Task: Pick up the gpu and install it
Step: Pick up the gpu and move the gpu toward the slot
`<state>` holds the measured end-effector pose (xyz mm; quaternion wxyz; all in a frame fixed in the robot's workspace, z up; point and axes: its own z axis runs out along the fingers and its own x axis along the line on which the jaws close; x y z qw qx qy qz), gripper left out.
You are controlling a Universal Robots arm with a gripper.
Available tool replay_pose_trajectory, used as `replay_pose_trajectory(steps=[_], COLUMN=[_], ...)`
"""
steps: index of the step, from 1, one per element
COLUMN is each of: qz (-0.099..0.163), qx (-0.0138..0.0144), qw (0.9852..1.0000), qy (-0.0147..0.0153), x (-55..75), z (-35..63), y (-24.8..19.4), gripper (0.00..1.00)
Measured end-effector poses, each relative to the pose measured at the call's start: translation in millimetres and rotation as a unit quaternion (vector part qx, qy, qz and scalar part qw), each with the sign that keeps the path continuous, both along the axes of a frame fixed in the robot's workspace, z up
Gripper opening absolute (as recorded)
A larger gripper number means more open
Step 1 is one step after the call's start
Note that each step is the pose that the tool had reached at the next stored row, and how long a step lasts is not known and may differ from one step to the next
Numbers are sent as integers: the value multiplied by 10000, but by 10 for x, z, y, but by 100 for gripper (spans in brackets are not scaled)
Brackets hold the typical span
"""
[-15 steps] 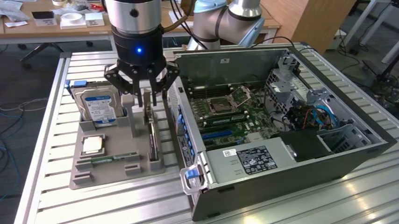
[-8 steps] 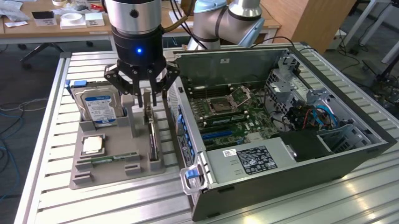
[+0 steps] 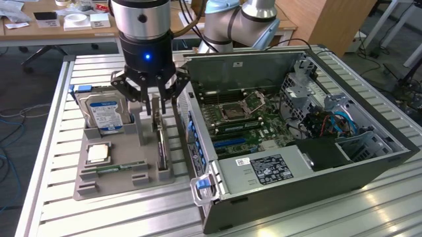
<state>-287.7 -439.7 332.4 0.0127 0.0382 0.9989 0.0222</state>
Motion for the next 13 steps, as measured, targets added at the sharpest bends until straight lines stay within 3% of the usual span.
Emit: replay_pose_trajectory(steps=[13], qz=[0], qx=[0], qw=[10000], qy=[0], x=[0], z=[-103], y=[0], gripper=[36])
